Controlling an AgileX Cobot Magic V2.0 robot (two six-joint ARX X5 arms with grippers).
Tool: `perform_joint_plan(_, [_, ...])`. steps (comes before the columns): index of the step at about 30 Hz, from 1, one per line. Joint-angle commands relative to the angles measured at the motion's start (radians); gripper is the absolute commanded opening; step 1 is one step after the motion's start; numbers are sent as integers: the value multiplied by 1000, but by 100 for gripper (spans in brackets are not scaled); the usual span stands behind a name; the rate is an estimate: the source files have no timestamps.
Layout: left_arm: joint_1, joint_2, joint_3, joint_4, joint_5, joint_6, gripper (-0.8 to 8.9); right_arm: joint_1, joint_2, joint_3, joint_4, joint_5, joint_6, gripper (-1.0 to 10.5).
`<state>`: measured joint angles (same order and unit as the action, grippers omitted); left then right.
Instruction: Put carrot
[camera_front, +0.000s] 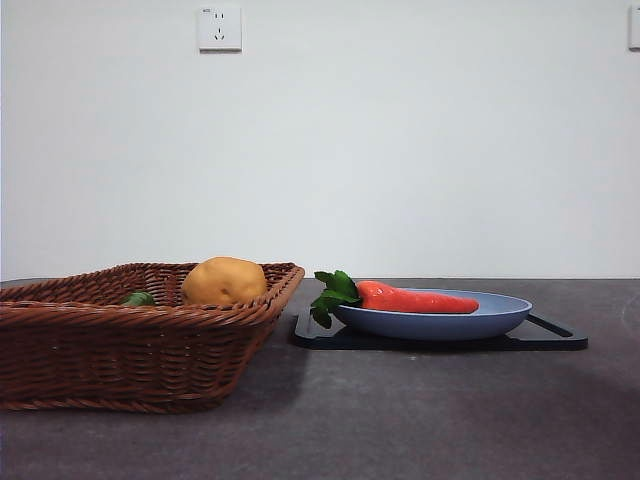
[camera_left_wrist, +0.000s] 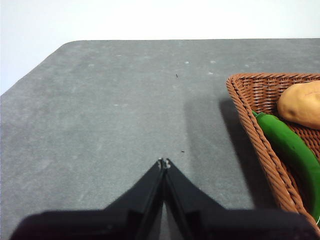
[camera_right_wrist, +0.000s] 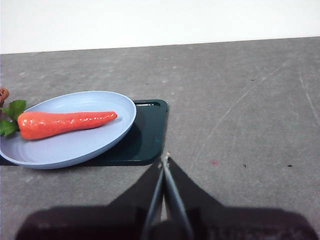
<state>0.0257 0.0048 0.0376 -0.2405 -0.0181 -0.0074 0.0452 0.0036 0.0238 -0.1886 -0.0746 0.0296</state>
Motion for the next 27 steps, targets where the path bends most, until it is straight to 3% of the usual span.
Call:
perform_joint_plan(1, [0,-3,-10,8,0,8,8,-2,-4,-11,2,5,-2,4])
perform_joint_plan(27, [0,-3,-10,8,-1,8,8,-2,-4,-11,2,5,-2,4])
